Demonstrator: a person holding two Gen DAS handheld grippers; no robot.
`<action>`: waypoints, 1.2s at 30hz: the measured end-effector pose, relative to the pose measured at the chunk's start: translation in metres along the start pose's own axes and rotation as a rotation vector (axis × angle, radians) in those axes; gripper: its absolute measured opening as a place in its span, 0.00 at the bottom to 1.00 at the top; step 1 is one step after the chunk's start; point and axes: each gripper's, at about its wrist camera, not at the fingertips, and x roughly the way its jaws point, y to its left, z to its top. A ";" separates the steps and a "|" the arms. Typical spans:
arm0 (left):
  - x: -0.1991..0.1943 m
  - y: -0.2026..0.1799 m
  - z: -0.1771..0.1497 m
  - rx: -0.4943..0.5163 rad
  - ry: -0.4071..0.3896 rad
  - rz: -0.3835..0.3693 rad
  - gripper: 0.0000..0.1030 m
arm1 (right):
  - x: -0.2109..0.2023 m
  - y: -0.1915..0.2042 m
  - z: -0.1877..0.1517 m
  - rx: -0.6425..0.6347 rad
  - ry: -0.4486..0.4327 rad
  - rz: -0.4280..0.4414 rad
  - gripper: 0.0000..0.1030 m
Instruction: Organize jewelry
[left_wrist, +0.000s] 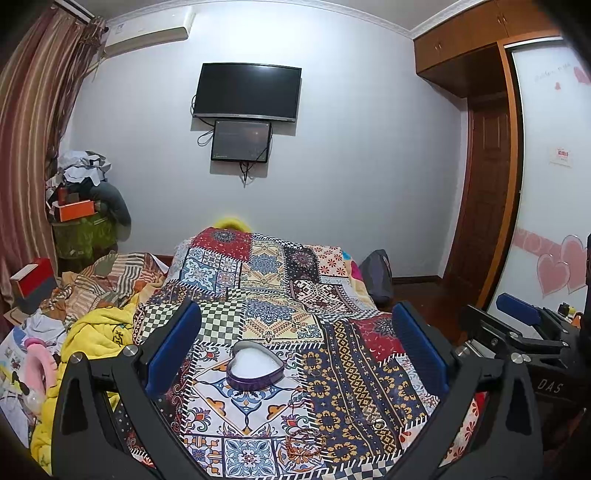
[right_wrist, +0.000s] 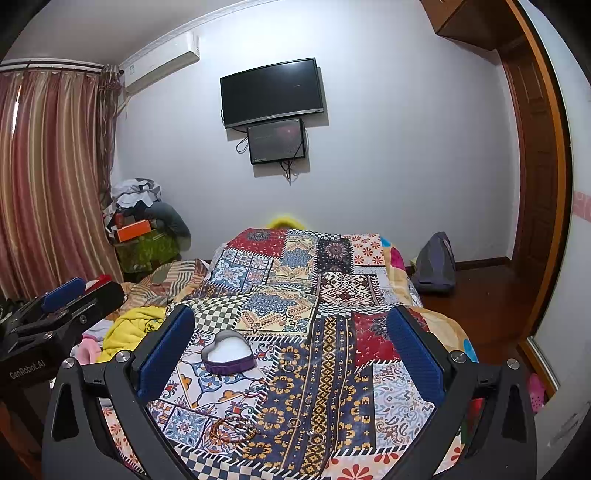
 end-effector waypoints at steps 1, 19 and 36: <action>0.000 0.000 0.000 -0.001 0.000 -0.001 1.00 | 0.000 0.000 0.000 -0.001 0.000 0.000 1.00; 0.000 -0.001 0.001 0.001 -0.003 -0.001 1.00 | 0.001 0.000 0.000 -0.001 0.000 0.000 1.00; 0.001 -0.002 0.002 0.002 -0.003 0.002 1.00 | 0.005 0.001 -0.002 -0.004 0.008 -0.001 1.00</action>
